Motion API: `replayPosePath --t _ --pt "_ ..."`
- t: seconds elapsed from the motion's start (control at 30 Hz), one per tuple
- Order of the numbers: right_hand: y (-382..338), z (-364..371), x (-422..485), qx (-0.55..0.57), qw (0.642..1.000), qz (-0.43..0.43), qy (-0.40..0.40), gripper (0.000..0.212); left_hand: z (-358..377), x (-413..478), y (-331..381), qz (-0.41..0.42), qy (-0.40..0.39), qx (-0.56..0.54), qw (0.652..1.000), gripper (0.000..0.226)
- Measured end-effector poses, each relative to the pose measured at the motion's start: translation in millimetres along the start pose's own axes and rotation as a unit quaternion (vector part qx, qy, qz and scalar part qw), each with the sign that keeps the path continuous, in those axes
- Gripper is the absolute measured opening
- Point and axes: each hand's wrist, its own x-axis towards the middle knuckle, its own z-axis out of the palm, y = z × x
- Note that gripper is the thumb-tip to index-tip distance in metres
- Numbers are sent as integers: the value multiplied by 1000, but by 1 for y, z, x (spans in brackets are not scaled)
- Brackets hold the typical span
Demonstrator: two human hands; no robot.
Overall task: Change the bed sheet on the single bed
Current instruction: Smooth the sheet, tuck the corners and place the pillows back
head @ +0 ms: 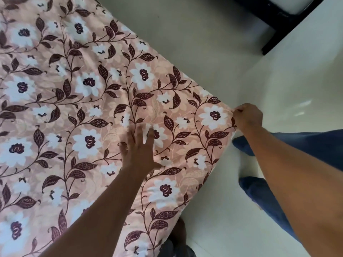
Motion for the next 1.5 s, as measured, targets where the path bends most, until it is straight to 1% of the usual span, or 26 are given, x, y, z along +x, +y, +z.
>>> replayPosePath --t 0.1,0.2,0.27,0.37,0.47,0.5,0.57,0.63,0.7,0.73,0.77,0.8,0.87,0.93,1.0,1.07,1.1,1.13,1.17,1.2,1.27,1.3,1.37,1.43,1.47,1.5 --pt "9 3 -6 44 999 -17 -25 24 -6 17 19 38 -9 20 999 136" --pt "11 1 0 65 998 1 -10 17 -14 31 41 68 -26 30 997 134" --pt "11 0 7 47 999 17 -13 15 -17 39 52 73 -32 32 996 135" --pt "19 -4 15 -4 998 59 5 26 -17 45 60 82 -41 44 995 136" --pt "24 -1 11 -17 993 113 -15 28 -12 44 62 99 -45 55 993 139" --pt "22 -1 6 -8 992 126 -8 25 -11 43 61 103 -42 55 992 139" --pt "18 5 1 10 991 126 46 27 -9 41 60 109 -34 55 992 139" --pt "4 12 -17 32 994 43 91 32 -7 38 58 113 -25 50 992 140" --pt "-11 25 -40 26 987 -96 125 37 1 30 54 121 -21 47 991 142" --pt "-13 34 -50 -5 980 -163 110 42 8 26 52 128 -19 48 990 142" --pt "-12 42 -57 -40 976 -199 80 48 15 20 51 136 -18 50 989 140" --pt "-7 49 -60 -68 974 -210 53 56 23 12 50 144 -15 49 988 136" --pt "10 56 -55 -83 979 -185 16 67 41 -2 49 156 0 42 987 122" --pt "18 55 -50 -55 989 -134 -32 70 58 -16 50 168 38 45 984 106" --pt "12 51 -47 -45 992 -105 -61 73 70 -25 52 173 63 56 981 94" --pt "-1 43 -52 -68 994 -51 -73 76 77 -32 53 174 66 38 982 85" --pt "-12 39 -58 -90 994 -24 -62 78 78 -35 55 174 69 24 982 82" --pt "-21 37 -68 -119 992 -21 -43 79 78 -40 57 179 66 11 982 81" --pt "-31 37 -80 -150 986 -63 -18 80 79 -44 60 188 63 1 980 81" --pt "-46 41 -94 -171 975 -143 -11 80 80 -50 60 197 61 -7 978 82" --pt "-73 54 -122 -188 936 -293 -58 82 86 -62 62 224 42 -6 974 90" --pt "-88 61 -134 -198 913 -344 -96 83 92 -67 64 236 33 0 971 94" --pt "-108 76 -152 -235 872 -400 -157 87 107 -79 68 261 10 14 965 92" --pt "-110 84 -159 -277 838 -432 -185 92 118 -90 73 282 -22 18 959 84" --pt "-107 86 -160 -297 829 -433 -196 95 123 -94 73 294 -23 18 955 79" --pt "-103 84 -157 -306 829 -422 -200 97 124 -96 74 314 -13 17 949 75"
